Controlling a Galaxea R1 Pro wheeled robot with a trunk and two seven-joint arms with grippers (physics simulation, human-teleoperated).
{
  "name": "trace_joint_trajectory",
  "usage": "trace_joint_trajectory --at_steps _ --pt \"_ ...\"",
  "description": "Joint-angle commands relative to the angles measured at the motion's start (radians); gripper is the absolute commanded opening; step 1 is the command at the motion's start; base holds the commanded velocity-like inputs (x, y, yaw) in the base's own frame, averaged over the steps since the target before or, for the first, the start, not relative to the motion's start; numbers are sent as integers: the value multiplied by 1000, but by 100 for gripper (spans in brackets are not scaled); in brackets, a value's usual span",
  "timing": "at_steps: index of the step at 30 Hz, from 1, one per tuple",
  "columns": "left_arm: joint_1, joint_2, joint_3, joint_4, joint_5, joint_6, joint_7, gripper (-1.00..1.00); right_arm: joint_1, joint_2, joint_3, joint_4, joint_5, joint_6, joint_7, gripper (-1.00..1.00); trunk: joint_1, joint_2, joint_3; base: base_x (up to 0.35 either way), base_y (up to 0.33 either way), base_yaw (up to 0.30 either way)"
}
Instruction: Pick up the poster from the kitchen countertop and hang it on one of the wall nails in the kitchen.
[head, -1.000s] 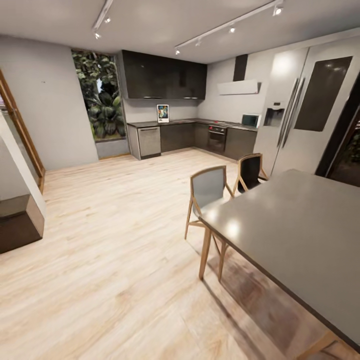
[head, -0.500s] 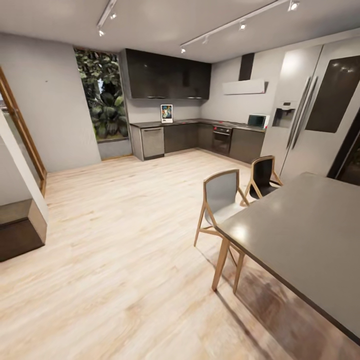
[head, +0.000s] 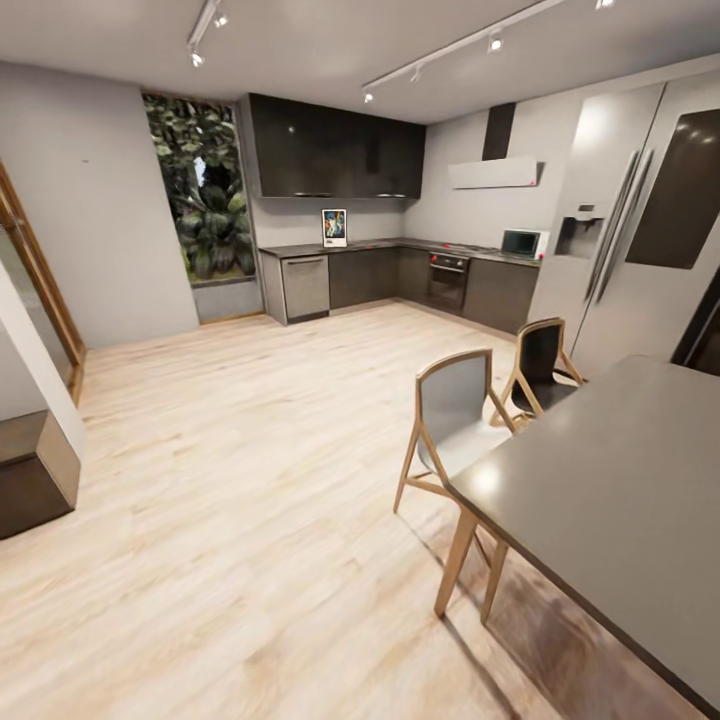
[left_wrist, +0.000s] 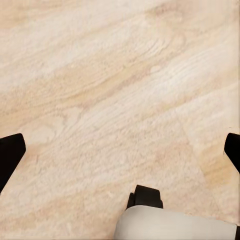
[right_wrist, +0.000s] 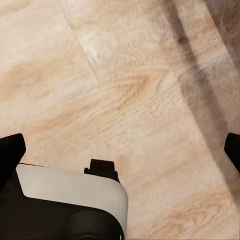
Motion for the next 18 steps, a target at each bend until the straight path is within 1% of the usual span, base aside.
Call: trace_joint_trajectory --at_steps 1,6,18 --pt "0 0 1 -1 -1 -2 0 100 -1 0 2 1 10 -2 -7 100 1 0 -1 340 6 0" --pt "0 0 1 -1 -1 -2 0 100 -1 -2 3 3 10 -1 -5 100 1 0 -1 333 91 0" --pt "0 0 1 -2 -1 -2 0 100 -1 -10 9 6 18 0 1 100 1 0 -1 280 249 0"
